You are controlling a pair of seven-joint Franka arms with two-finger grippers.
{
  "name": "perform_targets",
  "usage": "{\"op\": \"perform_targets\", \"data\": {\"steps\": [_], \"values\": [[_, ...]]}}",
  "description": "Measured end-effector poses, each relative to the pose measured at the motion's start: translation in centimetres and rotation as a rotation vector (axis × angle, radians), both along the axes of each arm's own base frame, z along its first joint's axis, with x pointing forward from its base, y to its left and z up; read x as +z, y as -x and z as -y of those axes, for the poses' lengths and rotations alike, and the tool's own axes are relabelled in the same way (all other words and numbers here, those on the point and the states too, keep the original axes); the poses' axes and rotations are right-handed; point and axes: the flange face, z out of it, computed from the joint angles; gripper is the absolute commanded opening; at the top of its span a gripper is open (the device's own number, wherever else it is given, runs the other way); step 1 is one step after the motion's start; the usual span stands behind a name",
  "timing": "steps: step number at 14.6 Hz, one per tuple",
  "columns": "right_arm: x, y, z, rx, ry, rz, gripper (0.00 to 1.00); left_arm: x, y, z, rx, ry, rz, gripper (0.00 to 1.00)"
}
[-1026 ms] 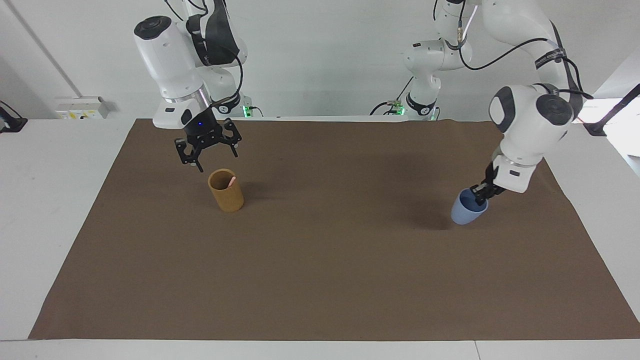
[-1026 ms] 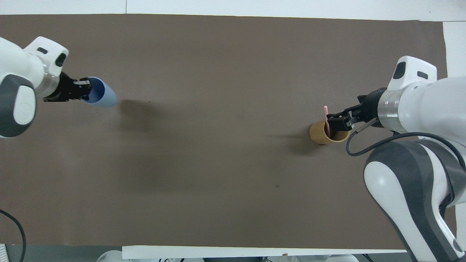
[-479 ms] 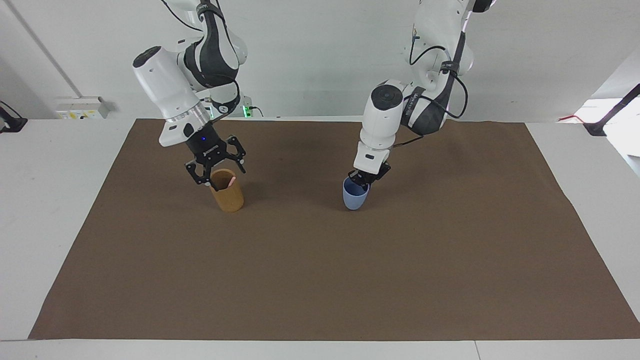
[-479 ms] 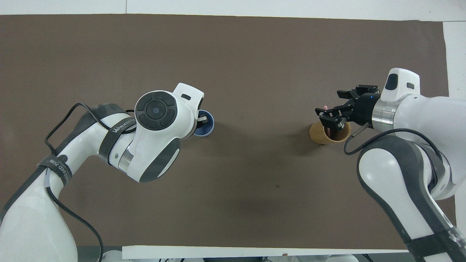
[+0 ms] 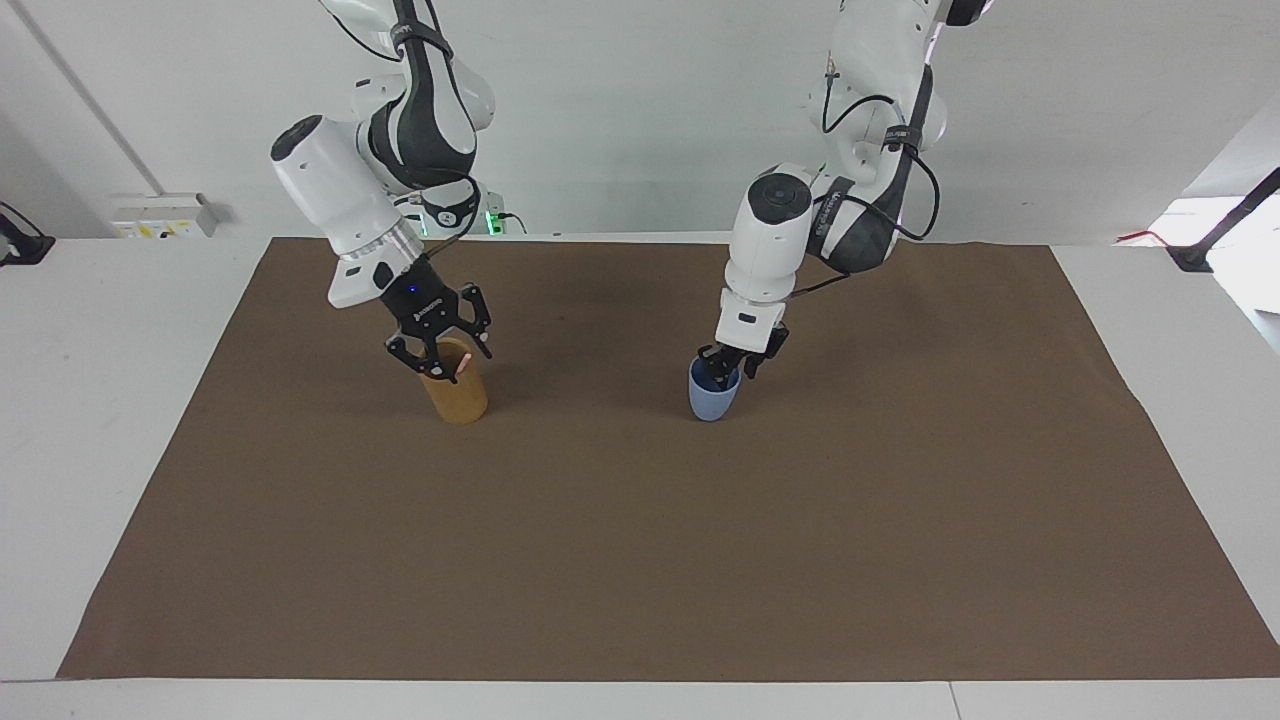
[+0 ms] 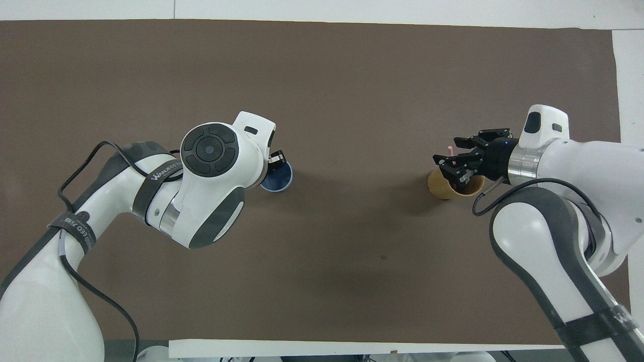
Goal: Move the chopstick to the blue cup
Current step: 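Release the blue cup with the left gripper while the right gripper grasps the chopstick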
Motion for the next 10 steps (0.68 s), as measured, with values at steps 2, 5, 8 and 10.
{"op": "perform_targets", "data": {"steps": [2, 5, 8, 10], "values": [[-0.2, 0.2, 0.4, 0.003, -0.008, -0.031, 0.29, 3.3, 0.1, -0.4, 0.028, 0.009, -0.025, 1.0], [-0.3, 0.4, 1.4, -0.005, -0.015, -0.055, 0.02, 7.6, -2.9, -7.1, 0.105, -0.064, -0.066, 1.0], [0.4, 0.1, 1.6, -0.008, -0.017, -0.042, 0.0, 11.0, -8.7, -21.2, 0.089, -0.083, -0.081, 1.0], [1.6, -0.3, 1.3, 0.005, -0.021, -0.031, 0.0, 13.7, -10.6, -31.0, 0.038, -0.077, -0.08, 1.0]]}}
